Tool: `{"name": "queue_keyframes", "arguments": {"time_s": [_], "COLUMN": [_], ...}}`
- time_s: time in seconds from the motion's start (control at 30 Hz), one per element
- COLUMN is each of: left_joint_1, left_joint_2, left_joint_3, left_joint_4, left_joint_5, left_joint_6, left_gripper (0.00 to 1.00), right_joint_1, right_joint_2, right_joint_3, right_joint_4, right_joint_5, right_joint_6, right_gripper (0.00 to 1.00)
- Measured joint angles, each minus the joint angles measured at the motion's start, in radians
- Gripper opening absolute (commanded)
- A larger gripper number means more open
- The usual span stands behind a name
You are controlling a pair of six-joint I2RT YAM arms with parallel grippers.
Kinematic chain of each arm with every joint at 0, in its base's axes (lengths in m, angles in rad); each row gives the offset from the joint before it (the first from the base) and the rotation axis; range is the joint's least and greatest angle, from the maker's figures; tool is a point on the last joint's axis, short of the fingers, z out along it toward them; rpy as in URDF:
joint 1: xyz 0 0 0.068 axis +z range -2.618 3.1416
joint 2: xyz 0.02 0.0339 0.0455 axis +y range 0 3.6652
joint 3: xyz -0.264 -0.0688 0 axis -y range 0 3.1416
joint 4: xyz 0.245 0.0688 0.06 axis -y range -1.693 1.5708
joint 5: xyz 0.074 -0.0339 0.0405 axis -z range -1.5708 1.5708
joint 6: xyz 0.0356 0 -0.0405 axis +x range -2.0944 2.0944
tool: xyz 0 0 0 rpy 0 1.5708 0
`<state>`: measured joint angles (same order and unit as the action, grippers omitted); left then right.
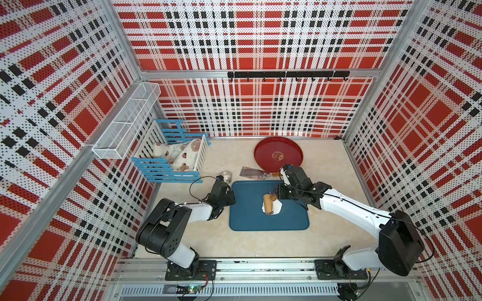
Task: Roll out the dumpling wrappers from the dough
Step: Flatten out the dough on the work surface.
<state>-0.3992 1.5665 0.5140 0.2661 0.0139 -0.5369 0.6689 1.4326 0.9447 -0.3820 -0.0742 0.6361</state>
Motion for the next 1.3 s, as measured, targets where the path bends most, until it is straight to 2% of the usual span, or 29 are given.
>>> {"name": "queue_keyframes", "arguments": {"time_s": [0.5, 0.93, 1.3], "left_joint_1": [-0.001, -0.001, 0.0], "left_joint_2": [0.0, 0.0, 0.0], "left_joint_3": [0.0, 0.0, 0.0], "left_joint_4": [0.0, 0.0, 0.0], "left_joint_5": [-0.002, -0.002, 0.001], "left_joint_6": [0.0, 0.0, 0.0], "left_gripper": [0.0, 0.0, 0.0], "right_joint_1": [0.039, 0.073, 0.061], "right_joint_2": [0.048, 0.121, 0.119], "right_joint_3": [0.042, 0.087, 0.17], "right_joint_4": [-0.015, 0.059, -0.042], "right_joint_5": [0.021, -0.047, -0.062], "right_joint_6": [0.005, 0.032, 0.027], "right_gripper": [0.0, 0.0, 0.0]}}
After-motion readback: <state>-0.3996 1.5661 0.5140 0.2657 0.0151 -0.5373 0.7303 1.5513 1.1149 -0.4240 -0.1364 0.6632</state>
